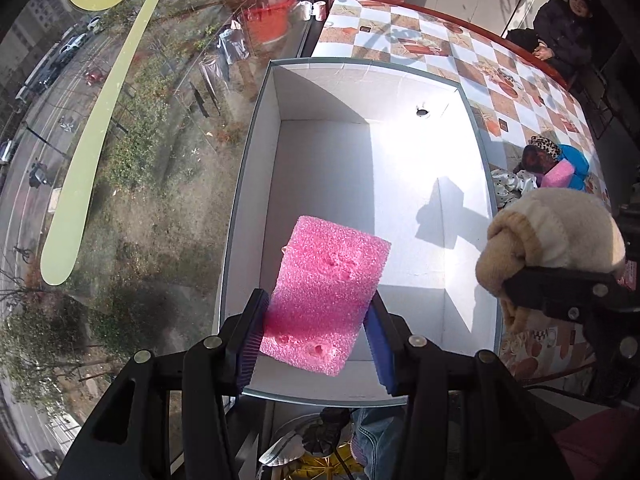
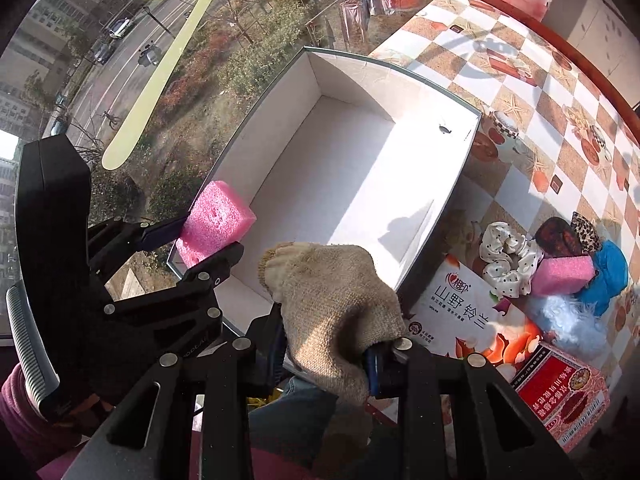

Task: Organize soft objects
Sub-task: 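Carry the pink sponge and beige glove over the open white box with both grippers, then open the left gripper dropping the sponge while the right gripper drops the glove into the box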

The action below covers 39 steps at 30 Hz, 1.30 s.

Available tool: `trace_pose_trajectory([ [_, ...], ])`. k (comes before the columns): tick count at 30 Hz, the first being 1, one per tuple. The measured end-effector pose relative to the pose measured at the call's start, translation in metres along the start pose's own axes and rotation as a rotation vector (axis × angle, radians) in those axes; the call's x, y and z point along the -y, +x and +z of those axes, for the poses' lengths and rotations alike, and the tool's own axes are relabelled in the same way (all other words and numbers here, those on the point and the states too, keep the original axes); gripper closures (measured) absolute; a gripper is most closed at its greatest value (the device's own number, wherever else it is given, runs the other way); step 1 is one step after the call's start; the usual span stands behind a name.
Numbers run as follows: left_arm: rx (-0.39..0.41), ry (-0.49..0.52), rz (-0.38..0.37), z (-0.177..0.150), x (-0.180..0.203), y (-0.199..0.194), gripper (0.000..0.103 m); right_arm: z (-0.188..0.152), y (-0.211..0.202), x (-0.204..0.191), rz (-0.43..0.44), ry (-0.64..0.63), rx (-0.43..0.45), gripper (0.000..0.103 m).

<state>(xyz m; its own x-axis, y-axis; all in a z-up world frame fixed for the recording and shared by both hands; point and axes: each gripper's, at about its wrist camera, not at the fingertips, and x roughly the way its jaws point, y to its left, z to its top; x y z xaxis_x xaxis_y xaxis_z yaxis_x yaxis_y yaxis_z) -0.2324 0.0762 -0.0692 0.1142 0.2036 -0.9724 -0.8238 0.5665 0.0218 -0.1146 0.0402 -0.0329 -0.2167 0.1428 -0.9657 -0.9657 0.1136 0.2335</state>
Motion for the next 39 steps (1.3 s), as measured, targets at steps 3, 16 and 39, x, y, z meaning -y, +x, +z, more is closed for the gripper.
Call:
trace_pose_trajectory([
  [3,-0.012,0.0,-0.004,0.0,-0.001,0.004,0.052,0.001,0.003,-0.002,-0.005,-0.009,-0.009,0.07],
  [16,-0.023,-0.019,-0.031,0.002,-0.005,0.009,0.052,0.007,0.012,-0.009,-0.012,-0.04,-0.024,0.07],
  [39,0.116,-0.042,-0.194,0.007,-0.005,-0.019,0.015,-0.003,-0.025,0.016,0.024,0.086,0.092,0.0],
])
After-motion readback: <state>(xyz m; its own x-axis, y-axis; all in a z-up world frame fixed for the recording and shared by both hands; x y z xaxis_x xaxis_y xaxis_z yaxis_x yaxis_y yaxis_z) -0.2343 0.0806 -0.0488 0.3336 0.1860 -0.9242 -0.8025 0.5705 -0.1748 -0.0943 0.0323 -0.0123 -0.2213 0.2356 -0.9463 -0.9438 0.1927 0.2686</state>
